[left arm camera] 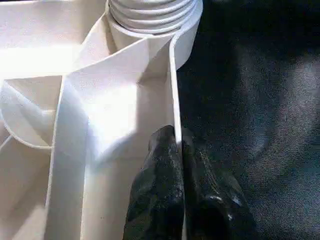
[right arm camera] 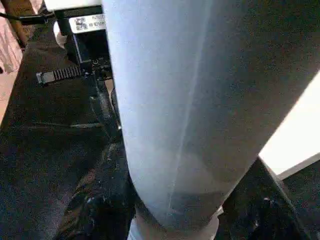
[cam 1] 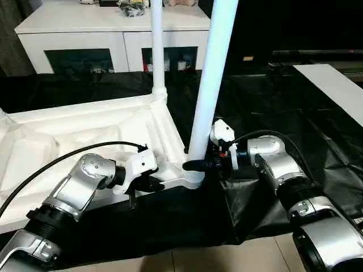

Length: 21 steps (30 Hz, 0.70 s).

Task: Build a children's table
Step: Rotate leg to tighten

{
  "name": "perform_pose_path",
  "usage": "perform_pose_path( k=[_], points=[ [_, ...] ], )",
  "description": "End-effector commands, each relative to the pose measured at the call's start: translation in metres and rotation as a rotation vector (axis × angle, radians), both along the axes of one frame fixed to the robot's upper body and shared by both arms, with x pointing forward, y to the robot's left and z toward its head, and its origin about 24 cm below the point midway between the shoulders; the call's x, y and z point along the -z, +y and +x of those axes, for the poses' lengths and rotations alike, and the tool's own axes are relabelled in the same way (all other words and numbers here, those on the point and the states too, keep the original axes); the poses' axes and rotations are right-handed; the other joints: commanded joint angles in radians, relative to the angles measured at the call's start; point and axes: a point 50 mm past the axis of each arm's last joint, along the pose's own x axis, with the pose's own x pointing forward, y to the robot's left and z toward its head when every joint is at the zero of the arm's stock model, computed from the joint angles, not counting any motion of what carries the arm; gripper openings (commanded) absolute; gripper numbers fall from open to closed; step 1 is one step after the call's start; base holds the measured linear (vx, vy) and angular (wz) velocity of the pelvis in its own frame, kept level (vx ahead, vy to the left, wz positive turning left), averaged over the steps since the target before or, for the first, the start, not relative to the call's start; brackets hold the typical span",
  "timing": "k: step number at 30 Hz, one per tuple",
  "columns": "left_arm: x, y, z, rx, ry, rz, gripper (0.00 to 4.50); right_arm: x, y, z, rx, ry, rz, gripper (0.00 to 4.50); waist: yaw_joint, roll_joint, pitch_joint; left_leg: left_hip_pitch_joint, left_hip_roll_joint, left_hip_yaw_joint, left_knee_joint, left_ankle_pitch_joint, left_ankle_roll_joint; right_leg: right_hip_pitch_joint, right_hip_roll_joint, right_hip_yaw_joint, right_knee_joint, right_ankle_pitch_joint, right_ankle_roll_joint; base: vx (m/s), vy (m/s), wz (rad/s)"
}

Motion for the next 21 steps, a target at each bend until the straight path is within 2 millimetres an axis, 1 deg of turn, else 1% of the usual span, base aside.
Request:
perform_pose_path(
  k=[1, 3, 7, 8, 9, 10, 11, 12, 14, 17, 20, 21],
  points=[
    [-0.011, 0.002, -0.006, 0.105, 0.013, -0.005, 0.00, 0.058, -0.051, -0.023, 0.124, 0.205, -0.271, 1.85, 0.001, 0.017, -0.039, -0.004, 0.028, 0.003, -0.060, -0.083, 0.064, 0.047, -0.054, 0.049, -0.040, 0.060, -0.294, 0.000, 0.000, 0.00],
    [-0.009, 0.001, -0.005, 0.098, 0.007, -0.003, 0.00, 0.064, -0.052, -0.024, 0.179, 0.209, -0.251, 1.85, 0.001, 0.018, -0.039, -0.003, 0.029, 0.002, -0.060, -0.092, 0.061, 0.047, -0.054, 0.049, -0.040, 0.052, -0.294, 0.000, 0.000, 0.00],
    [-0.009, 0.000, -0.006, 0.091, 0.002, -0.007, 0.00, 0.071, -0.053, -0.028, 0.222, 0.223, -0.231, 1.85, 0.000, 0.019, -0.038, -0.003, 0.029, 0.001, -0.062, -0.110, 0.051, 0.047, -0.053, 0.049, -0.041, 0.044, -0.289, 0.000, 0.000, 0.00],
    [-0.009, 0.000, -0.006, 0.091, 0.002, -0.007, 0.00, 0.071, -0.053, -0.028, 0.222, 0.223, -0.231, 1.85, 0.000, 0.019, -0.038, -0.003, 0.029, 0.001, -0.062, -0.113, 0.049, 0.047, -0.053, 0.049, -0.042, 0.043, -0.289, 0.000, 0.000, 0.00],
    [-0.008, 0.000, -0.005, 0.079, -0.009, -0.007, 0.00, 0.075, -0.053, -0.031, 0.239, 0.227, -0.223, 1.85, 0.000, 0.019, -0.039, -0.003, 0.029, 0.001, -0.062, -0.115, 0.048, 0.047, -0.053, 0.049, -0.041, 0.042, -0.289, 0.000, 0.000, 0.00],
    [-0.008, 0.000, -0.004, 0.078, -0.010, -0.007, 0.00, 0.075, -0.052, -0.031, 0.239, 0.227, -0.222, 1.85, -0.001, 0.018, -0.039, -0.003, 0.029, 0.001, -0.062, -0.117, 0.046, 0.047, -0.053, 0.050, -0.042, 0.042, -0.287, 0.000, 0.000, 0.00],
    [-0.008, 0.000, -0.002, 0.059, -0.029, -0.006, 0.00, 0.079, -0.052, -0.033, 0.258, 0.229, -0.209, 1.85, 0.000, 0.021, -0.039, -0.003, 0.028, 0.001, -0.062, -0.119, 0.045, 0.047, -0.053, 0.050, -0.042, 0.042, -0.287, 0.000, 0.000, 0.00],
    [-0.008, 0.000, -0.002, 0.053, -0.034, -0.006, 0.00, 0.080, -0.051, -0.034, 0.263, 0.229, -0.205, 1.85, -0.001, 0.019, -0.039, -0.003, 0.029, 0.000, -0.062, -0.119, 0.044, 0.047, -0.054, 0.050, -0.042, 0.042, -0.286, 0.000, 0.000, 0.00],
    [-0.007, 0.001, -0.002, 0.052, -0.031, -0.007, 0.00, 0.082, -0.051, -0.035, 0.287, 0.226, -0.210, 1.85, -0.001, 0.022, -0.035, -0.001, 0.030, 0.000, -0.067, -0.163, 0.032, 0.045, -0.053, 0.050, -0.048, -0.013, -0.277, 0.000, 0.000, 0.00],
    [-0.006, 0.001, -0.002, 0.043, -0.027, -0.005, 0.00, 0.084, -0.051, -0.033, 0.333, 0.216, -0.221, 1.85, -0.005, 0.020, -0.032, 0.000, 0.031, -0.003, -0.074, -0.222, 0.011, 0.044, -0.053, 0.051, -0.054, -0.076, -0.260, 0.000, 0.000, 0.00],
    [-0.004, 0.000, 0.001, 0.001, -0.026, -0.009, 0.00, 0.086, -0.049, -0.025, 0.462, 0.208, -0.223, 1.85, -0.008, 0.019, -0.026, 0.003, 0.030, -0.005, -0.080, -0.288, -0.008, 0.040, -0.054, 0.054, -0.063, -0.157, -0.238, 0.000, 0.000, 0.00],
    [-0.001, -0.001, 0.004, -0.046, -0.024, -0.017, 0.00, 0.086, -0.046, -0.020, 0.565, 0.216, -0.208, 1.85, -0.012, 0.020, -0.021, 0.005, 0.029, -0.007, -0.083, -0.330, -0.017, 0.038, -0.055, 0.055, -0.069, -0.223, -0.224, 0.000, 0.000, 0.00]
  ],
)
